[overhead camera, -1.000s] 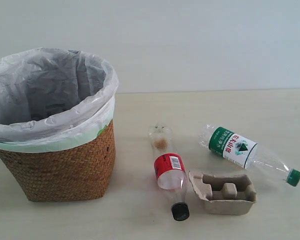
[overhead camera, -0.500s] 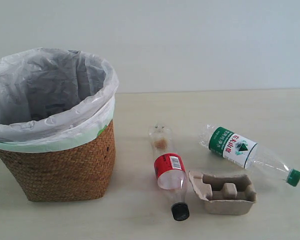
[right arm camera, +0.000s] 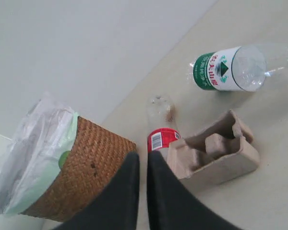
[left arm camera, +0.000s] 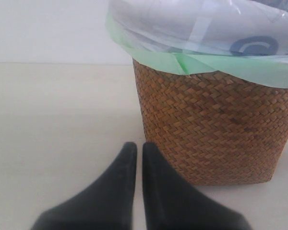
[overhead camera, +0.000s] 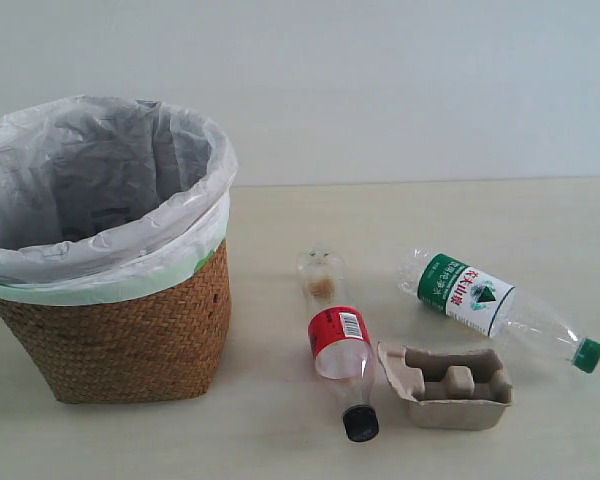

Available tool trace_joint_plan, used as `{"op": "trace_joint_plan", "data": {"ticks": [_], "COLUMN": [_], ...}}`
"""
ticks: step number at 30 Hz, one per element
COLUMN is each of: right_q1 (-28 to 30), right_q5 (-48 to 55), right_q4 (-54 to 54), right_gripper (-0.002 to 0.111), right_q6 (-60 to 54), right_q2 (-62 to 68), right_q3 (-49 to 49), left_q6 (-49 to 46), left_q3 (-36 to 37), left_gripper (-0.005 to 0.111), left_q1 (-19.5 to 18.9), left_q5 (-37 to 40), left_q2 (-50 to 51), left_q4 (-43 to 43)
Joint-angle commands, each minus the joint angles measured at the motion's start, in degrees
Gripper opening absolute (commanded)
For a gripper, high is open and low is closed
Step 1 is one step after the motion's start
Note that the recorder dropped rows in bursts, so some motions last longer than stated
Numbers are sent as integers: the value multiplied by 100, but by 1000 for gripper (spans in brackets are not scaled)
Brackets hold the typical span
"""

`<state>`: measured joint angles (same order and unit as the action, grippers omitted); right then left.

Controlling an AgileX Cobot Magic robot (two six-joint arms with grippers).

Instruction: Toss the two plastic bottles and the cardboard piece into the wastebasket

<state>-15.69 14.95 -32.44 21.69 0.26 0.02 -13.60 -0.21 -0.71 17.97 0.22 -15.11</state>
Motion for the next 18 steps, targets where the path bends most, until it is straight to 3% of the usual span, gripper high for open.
{"op": "trace_joint_plan", "data": {"ticks": [1,11,18], "right_q1": [14,-26,-36], "right_q5": [-311,-1858,-1967], "right_q4": [-46,-3,104], "right_gripper": [2,2,2], "right_q6": [17,-240,-665], "right_q2": [-26,-26,-26], "right_q3": [-2,-2,-2], "left_q6": [-14,-14,-14], "left_q3": [21,21,21], "left_gripper": [4,4,4], "left_q1": [-22,-22,-22], "left_q5": [-3,-3,-3], "left_q2": [-22,-22,-22], "left_q4": [-6,-6,-6]}}
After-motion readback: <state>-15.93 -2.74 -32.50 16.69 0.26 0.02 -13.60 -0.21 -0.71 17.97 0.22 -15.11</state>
